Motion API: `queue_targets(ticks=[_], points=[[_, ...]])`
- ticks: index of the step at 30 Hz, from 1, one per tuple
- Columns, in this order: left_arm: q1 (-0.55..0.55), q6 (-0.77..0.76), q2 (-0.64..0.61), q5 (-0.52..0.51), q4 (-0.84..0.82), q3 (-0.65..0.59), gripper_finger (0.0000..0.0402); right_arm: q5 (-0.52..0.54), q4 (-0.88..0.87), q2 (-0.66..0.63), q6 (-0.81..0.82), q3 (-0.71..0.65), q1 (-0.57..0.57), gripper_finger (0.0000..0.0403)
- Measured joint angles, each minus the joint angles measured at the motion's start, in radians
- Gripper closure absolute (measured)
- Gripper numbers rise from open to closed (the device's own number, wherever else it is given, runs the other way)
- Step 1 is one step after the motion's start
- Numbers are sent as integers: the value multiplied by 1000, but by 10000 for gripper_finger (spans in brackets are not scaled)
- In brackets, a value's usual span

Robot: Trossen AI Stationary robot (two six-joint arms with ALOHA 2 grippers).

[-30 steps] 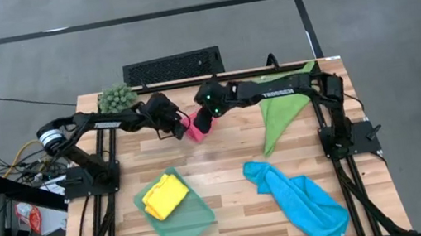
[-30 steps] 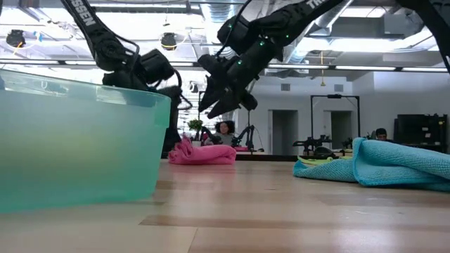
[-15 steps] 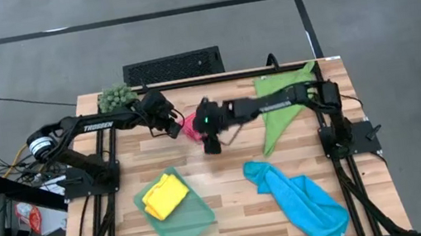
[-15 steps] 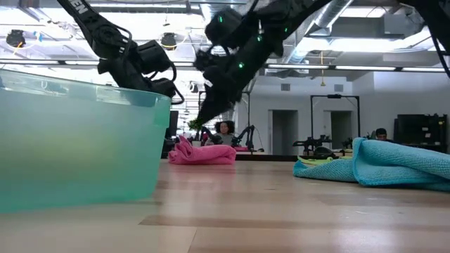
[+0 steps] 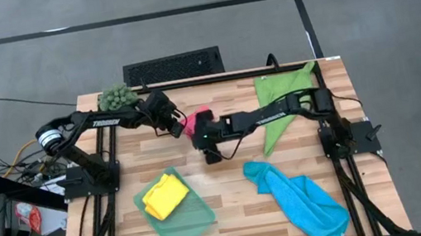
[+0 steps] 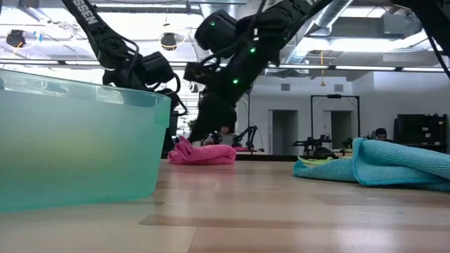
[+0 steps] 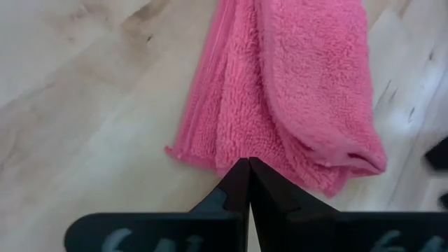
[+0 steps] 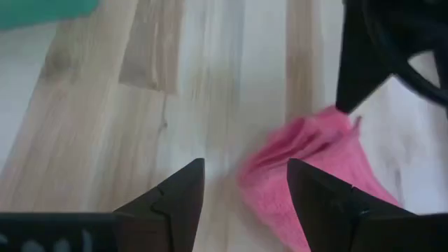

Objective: Fold microfiber towels
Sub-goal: Put the folded pink towel in the green bin

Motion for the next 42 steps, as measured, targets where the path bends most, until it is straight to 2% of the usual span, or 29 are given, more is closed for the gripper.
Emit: queue_targets(ticks=[6,16,20,24,35,42], points=[[-3,-13,-1,1,6,0,401,108,1,49,10,-1,10,174],[-6,-20,-1,-7,12,0,401,113,22,99,10,7,10,185],[-7,-22,-1,-7,13,0,401,145,23,100,10,5,10,217],[-6,-22,-1,-7,23,0,401,206,25,98,1,5,8,269],[-6,-26,-2,-8,46,0,401,185,6,83,1,5,2,388],[-6,-25,-2,-8,46,0,401,179,18,10,92,5,-35,390]])
